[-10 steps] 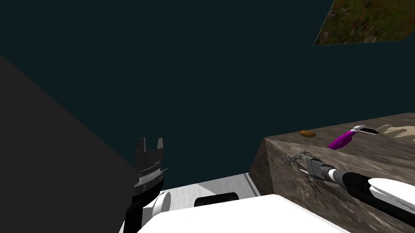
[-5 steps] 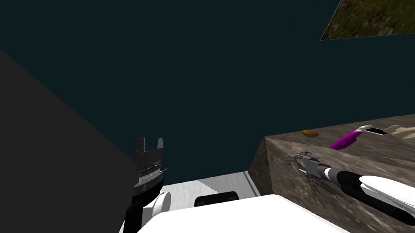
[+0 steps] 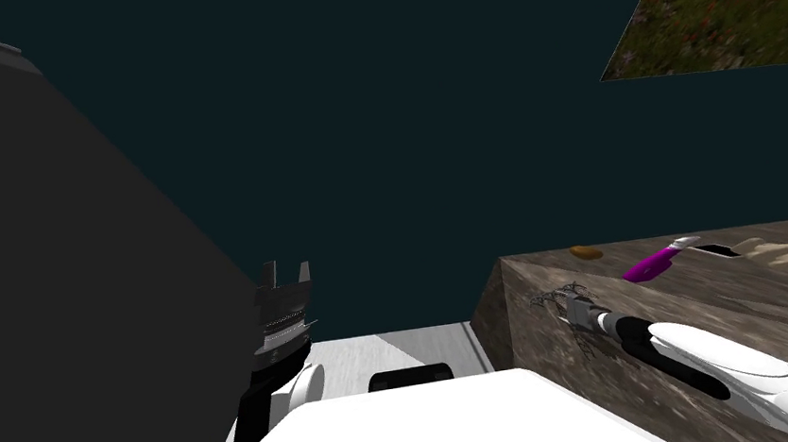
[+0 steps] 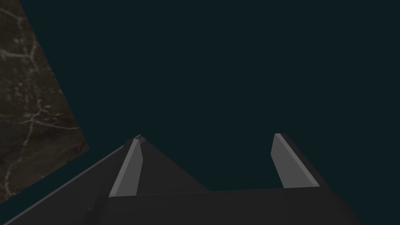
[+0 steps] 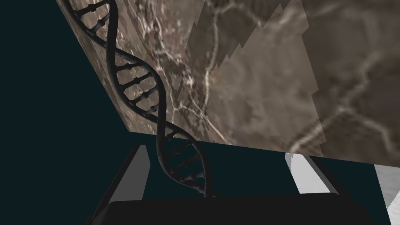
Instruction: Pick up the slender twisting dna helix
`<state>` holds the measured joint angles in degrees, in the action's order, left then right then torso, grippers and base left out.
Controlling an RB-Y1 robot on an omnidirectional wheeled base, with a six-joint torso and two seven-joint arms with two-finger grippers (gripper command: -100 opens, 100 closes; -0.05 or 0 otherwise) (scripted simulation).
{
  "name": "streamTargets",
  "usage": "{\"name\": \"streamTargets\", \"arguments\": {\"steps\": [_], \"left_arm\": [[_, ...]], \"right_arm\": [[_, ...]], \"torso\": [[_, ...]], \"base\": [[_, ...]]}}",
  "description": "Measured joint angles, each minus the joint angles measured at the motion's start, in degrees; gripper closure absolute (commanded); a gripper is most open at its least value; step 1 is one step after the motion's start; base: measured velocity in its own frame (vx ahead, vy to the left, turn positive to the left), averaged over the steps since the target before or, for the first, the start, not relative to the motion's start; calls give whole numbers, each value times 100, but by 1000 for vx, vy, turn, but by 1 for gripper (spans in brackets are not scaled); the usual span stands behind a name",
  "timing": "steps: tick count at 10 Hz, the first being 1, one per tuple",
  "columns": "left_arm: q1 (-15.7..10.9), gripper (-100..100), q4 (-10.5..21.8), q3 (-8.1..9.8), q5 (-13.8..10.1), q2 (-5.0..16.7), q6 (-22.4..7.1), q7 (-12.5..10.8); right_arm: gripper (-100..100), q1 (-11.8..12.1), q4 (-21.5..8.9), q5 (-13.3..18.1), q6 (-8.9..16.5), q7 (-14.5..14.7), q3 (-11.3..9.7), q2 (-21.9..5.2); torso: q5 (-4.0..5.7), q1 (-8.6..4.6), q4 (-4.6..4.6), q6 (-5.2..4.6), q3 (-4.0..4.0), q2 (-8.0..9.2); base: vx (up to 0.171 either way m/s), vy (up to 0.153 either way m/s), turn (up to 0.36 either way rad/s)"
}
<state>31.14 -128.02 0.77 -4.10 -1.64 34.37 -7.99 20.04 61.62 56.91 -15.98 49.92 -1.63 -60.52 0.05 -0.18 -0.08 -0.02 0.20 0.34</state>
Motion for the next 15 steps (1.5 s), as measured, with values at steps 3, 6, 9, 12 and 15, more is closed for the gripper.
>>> {"name": "streamTargets", "arguments": {"steps": [3, 6, 9, 12, 15], "left_arm": [[1, 0, 0, 0, 0, 0, 0, 0], [1, 0, 0, 0, 0, 0, 0, 0], [1, 0, 0, 0, 0, 0, 0, 0], [0, 0, 0, 0, 0, 0, 0, 0], [1, 0, 0, 0, 0, 0, 0, 0]], "right_arm": [[-100, -384, -228, 93, 68, -212, -207, -20], [-100, -940, -761, 298, 1, -320, -466, 121], [-100, -1454, -1216, 513, 22, -604, -809, 166], [-100, -2038, -1799, 685, -58, -679, -1006, 306], [-100, -2619, -2337, 888, -81, -793, -1266, 418]], "torso": [[1, 3, 4, -8, -10, -18], [16, -22, 8, -14, -6, -6], [31, -27, 16, -15, -11, -9], [34, -32, 15, -15, -6, 0], [33, -33, 14, -18, -5, 3]], "base": [[-55, -9, 36], [-97, -22, 50], [-65, -15, 29], [-92, -20, 63], [-98, -13, 55]]}}
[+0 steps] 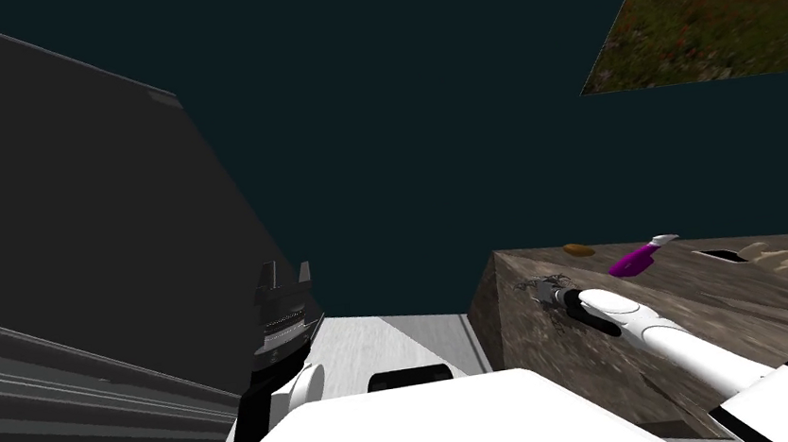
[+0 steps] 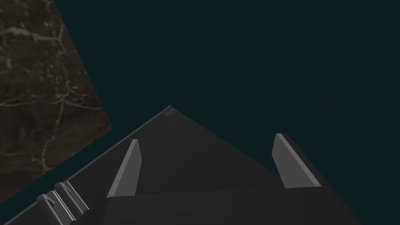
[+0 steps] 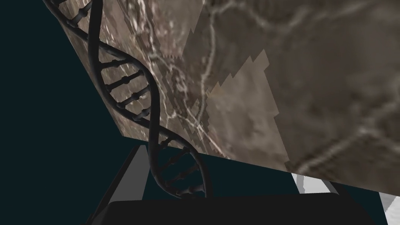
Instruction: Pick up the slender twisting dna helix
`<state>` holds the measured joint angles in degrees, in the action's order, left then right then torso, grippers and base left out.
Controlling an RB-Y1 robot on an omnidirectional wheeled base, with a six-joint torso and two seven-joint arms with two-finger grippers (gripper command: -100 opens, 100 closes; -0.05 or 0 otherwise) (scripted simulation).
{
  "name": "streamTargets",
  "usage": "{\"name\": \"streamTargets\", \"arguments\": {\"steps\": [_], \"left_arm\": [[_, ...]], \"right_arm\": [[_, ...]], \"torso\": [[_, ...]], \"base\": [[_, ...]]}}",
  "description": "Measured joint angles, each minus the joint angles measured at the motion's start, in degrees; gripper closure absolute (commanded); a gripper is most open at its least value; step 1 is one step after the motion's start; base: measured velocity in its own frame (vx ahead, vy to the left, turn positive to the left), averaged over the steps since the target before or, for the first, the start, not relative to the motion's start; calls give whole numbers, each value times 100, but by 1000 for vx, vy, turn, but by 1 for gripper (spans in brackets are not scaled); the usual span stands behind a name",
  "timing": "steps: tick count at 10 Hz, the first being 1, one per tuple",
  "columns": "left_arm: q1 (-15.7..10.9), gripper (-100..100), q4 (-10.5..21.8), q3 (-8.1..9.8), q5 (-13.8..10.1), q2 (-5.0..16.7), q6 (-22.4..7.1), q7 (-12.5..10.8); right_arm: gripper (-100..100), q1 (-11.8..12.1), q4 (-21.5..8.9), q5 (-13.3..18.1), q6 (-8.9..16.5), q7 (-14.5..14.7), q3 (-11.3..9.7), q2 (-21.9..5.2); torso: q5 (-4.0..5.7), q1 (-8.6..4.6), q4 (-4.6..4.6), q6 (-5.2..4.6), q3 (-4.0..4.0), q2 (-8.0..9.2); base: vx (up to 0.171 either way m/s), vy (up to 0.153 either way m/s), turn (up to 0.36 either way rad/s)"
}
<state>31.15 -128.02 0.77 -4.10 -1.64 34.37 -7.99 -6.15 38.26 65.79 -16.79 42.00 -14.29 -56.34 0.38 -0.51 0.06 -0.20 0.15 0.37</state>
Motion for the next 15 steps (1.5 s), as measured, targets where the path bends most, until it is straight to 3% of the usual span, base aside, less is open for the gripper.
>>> {"name": "streamTargets", "arguments": {"steps": [1, 3, 7, 8, 10, 11, 12, 13, 14, 15], "left_arm": [[1, 0, 0, 0, 0, 0, 0, 0], [0, 0, 0, 0, 0, 0, 0, 0], [0, 0, 0, 0, 0, 0, 0, 0], [1, 0, 0, 0, 0, 0, 0, 0], [2, 0, 0, 0, 0, 0, 0, 0], [0, 0, 0, 0, 0, 0, 0, 0], [0, 0, 0, 0, 0, 0, 0, 0], [1, 0, 0, 0, 0, 0, 0, 0], [1, 0, 0, 0, 0, 0, 0, 0], [1, 0, 0, 0, 0, 0, 0, 0]], "right_arm": [[-100, -45, 134, 47, 93, -221, -158, -75], [-100, -428, -284, 135, 15, -172, -213, 58], [-100, -1121, -896, 427, 37, -534, -684, 142], [-100, -1380, -1160, 385, -53, -398, -617, 170], [-100, -1451, -1067, 449, 5, -555, -746, 131], [-100, -1580, -1145, 605, 54, -791, -961, 147], [-100, -1792, -1362, 660, 46, -849, -1047, 209], [-100, -2015, -1595, 632, -7, -718, -1006, 257], [100, -2037, -1621, 627, -21, -680, -999, 260], [100, -2030, -1620, 628, -22, -684, -1002, 264]], "torso": [[-1, 3, 2, -1, -7, -13], [0, 4, 5, 5, -9, -13], [0, -1, 0, 0, 0, 0], [-1, 1, 2, -1, -8, -16], [-1, 5, 9, -2, -23, -40], [0, 2, 6, 2, -13, -20], [0, 0, 2, -1, -3, -5], [-1, 2, 2, -2, -6, -12], [0, 3, 6, -4, -14, -25], [-3, 4, 5, -2, -18, -35]], "base": [[-12, -1, -11], [-111, -10, 107], [-89, -14, 39], [-10, -2, -10], [-34, -4, 49], [-125, -18, 81], [-76, -10, 6], [-23, -3, 1], [-6, 0, -2], [0, 0, 0]]}}
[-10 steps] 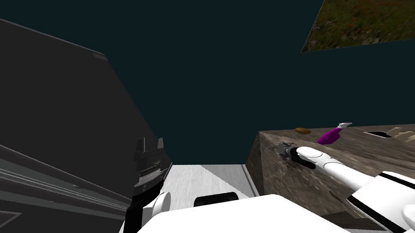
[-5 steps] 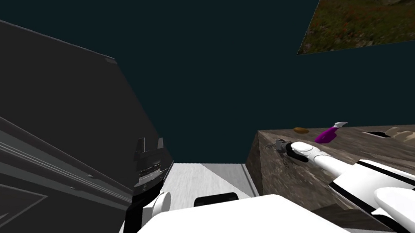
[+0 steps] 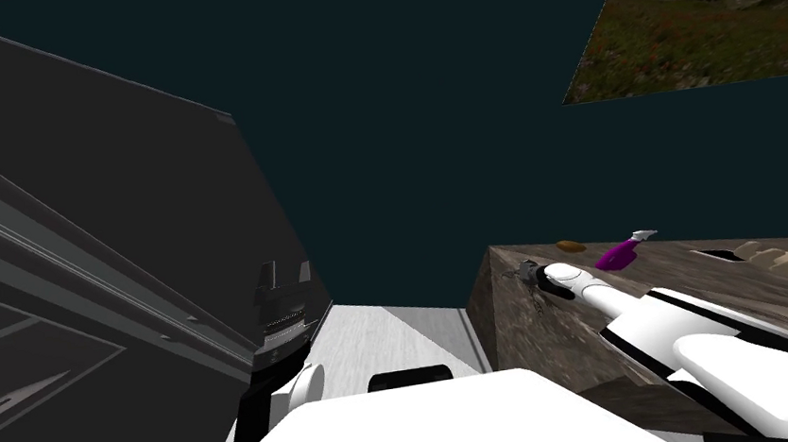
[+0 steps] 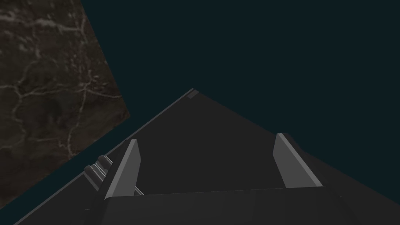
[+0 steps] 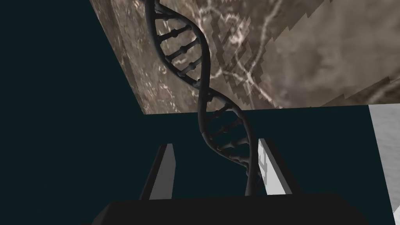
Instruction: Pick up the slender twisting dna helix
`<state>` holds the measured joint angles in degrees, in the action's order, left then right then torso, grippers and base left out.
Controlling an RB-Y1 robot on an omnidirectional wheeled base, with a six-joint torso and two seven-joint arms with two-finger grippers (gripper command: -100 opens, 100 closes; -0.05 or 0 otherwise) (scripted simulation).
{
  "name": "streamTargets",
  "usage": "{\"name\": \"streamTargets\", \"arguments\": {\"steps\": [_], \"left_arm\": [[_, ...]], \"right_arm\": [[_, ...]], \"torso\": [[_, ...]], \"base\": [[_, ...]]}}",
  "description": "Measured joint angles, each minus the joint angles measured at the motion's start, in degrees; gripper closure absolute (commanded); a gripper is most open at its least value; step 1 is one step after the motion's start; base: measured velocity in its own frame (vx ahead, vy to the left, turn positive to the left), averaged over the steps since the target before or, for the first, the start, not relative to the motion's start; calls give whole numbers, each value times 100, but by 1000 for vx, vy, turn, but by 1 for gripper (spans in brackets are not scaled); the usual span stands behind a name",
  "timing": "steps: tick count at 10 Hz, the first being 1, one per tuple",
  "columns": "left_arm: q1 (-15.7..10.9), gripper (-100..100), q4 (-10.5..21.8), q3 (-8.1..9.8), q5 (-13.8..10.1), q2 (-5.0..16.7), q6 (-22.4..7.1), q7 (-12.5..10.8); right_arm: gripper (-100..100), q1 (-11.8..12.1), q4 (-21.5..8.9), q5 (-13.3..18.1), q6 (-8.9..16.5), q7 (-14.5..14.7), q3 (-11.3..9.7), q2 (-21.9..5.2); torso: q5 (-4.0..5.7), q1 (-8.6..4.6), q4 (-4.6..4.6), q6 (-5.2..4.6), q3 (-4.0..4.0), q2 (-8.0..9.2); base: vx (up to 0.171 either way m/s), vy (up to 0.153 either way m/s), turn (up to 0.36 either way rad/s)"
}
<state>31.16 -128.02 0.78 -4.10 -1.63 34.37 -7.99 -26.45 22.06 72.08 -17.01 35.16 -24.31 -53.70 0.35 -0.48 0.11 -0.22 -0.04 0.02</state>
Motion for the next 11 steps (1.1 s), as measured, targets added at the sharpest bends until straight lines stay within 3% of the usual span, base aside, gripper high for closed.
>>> {"name": "streamTargets", "arguments": {"steps": [3, 4, 5, 6, 8, 9, 11], "left_arm": [[0, 0, 0, 0, 0, 0, 0, 0], [0, 0, 0, 0, 0, 0, 0, 0], [0, 0, 0, 0, 0, 0, 0, 0], [0, 0, 0, 0, 0, 0, 0, 0], [2, 0, 0, 0, 0, 0, 0, 0], [1, 0, 0, 0, 0, 0, 0, 0], [0, 0, 0, 0, 0, 0, 0, 0]], "right_arm": [[100, -8, 4, 1, 8, 5, 2, -8], [0, -8, 3, 1, 8, 4, 3, -8], [100, -8, 3, 1, 8, 4, 3, -7], [100, 22, 104, 44, 43, -127, -77, -50], [100, 402, 531, -99, 108, -97, 123, -143], [100, 575, 734, -72, 146, -211, 61, -206], [100, 608, 657, -139, 97, -46, 176, -155]], "torso": [[7, -2, 7, -3, -7, -8], [6, -2, 7, -2, -8, -8], [6, -2, 7, -2, -8, -8], [4, 0, 7, -1, -9, -11], [7, 2, 18, 0, -35, -55], [8, -1, 19, 3, -31, -44], [5, 0, 12, 0, -12, -13]], "base": [[0, 0, 0], [0, 0, 0], [11, 3, -13], [120, 18, -108], [115, 9, -43], [15, 8, 19], [36, 4, -57]]}}
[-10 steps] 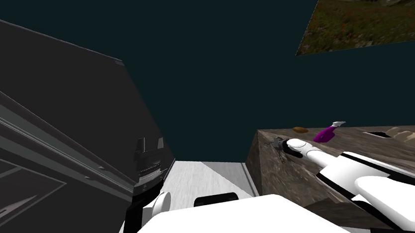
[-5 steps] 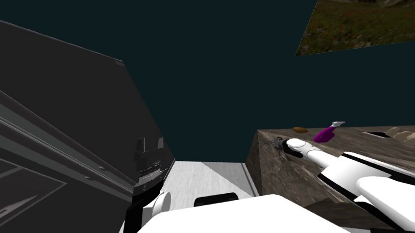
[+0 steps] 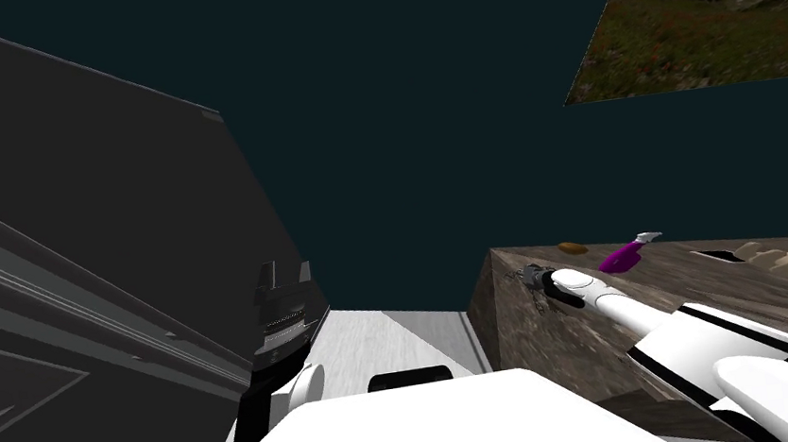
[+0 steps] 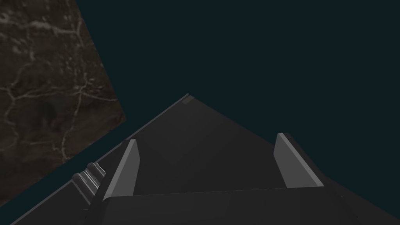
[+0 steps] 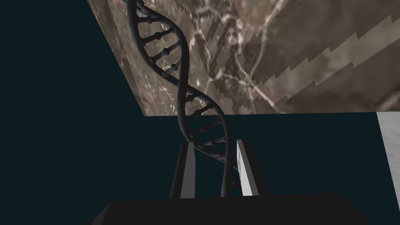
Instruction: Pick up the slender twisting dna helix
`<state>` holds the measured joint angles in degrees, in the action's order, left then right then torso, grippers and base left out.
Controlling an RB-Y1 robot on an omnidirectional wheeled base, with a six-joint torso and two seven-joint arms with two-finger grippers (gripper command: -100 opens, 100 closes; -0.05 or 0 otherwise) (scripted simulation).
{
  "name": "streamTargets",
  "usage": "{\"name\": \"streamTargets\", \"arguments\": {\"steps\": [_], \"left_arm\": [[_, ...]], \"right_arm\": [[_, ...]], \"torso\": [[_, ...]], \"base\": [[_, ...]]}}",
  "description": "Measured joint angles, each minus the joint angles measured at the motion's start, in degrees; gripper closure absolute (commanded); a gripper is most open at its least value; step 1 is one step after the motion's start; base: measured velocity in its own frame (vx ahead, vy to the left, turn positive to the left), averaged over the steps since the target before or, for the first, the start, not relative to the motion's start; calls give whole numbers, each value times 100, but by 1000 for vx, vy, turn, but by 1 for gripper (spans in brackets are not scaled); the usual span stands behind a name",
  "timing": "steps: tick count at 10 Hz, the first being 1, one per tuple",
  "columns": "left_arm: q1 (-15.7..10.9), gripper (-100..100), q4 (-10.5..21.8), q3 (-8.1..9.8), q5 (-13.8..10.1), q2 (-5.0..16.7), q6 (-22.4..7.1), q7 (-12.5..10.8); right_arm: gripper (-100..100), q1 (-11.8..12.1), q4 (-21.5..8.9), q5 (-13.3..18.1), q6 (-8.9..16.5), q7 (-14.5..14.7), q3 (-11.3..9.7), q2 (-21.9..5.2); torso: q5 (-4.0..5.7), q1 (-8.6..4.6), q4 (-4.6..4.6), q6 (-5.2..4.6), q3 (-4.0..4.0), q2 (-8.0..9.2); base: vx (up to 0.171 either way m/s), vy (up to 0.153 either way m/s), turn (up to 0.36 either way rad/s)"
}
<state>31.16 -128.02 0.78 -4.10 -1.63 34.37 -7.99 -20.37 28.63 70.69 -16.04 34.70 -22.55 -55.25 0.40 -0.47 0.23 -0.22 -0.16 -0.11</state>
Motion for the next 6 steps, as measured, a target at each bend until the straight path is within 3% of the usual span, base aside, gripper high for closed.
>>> {"name": "streamTargets", "arguments": {"steps": [2, 3, 5, 6], "left_arm": [[1, 0, 0, 0, 0, 0, 0, 0], [1, 0, 0, 0, 0, 0, 0, 0], [1, 0, 0, 0, 0, 0, 0, 0], [1, 0, 0, 0, 0, 0, 0, 0]], "right_arm": [[100, 382, 448, -149, 29, 93, 181, -115], [100, 435, 309, -251, -42, 371, 410, -17], [100, 708, 490, -443, -71, 646, 698, -93], [100, 941, 760, -431, -10, 508, 638, -191]], "torso": [[-3, 3, 5, 0, -18, -34], [2, 1, 7, 3, -16, -27], [-4, 3, 6, -1, -20, -36], [0, 3, 5, 2, -13, -22]], "base": [[99, 11, -42], [112, 11, -91], [87, 14, -44], [15, 0, 7]]}}
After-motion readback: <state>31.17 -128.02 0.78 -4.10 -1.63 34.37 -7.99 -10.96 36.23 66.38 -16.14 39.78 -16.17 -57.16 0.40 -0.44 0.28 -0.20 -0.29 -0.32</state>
